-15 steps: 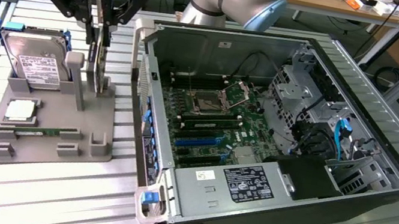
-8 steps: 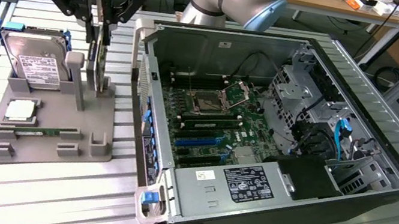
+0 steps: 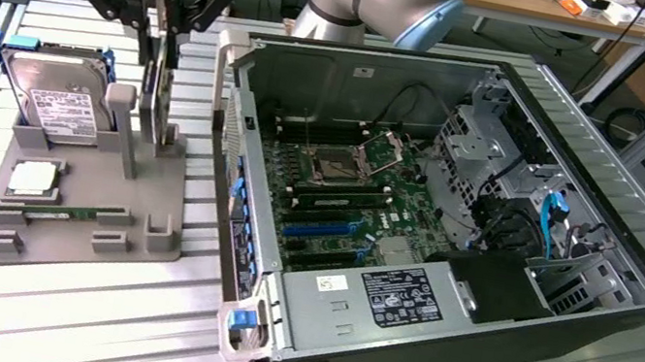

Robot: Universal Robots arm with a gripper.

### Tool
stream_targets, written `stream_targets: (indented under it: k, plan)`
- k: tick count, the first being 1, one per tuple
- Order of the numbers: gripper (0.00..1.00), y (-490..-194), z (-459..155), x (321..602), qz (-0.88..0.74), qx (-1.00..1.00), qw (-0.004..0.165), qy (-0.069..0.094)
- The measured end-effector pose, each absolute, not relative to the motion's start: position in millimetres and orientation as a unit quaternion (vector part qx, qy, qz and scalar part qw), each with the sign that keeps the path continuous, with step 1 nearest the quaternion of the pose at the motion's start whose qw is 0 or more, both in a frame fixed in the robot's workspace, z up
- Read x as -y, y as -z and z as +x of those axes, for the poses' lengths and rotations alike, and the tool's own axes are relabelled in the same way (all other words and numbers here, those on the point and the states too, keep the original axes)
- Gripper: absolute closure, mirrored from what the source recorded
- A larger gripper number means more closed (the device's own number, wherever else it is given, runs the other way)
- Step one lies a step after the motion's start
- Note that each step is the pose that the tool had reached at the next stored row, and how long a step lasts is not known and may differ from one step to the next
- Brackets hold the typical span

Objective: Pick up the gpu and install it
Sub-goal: 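Pick up the gpu and move the gpu toward the slot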

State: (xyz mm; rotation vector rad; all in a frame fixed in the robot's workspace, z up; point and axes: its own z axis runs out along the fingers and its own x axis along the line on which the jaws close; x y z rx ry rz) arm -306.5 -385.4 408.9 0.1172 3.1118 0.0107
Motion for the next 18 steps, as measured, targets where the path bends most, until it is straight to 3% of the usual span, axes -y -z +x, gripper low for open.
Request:
stream_targets:
  k: [18]
  plan:
    - [0.73,-418.3,-306.5,385.4,0.038,-0.999,0.014,-0.003]
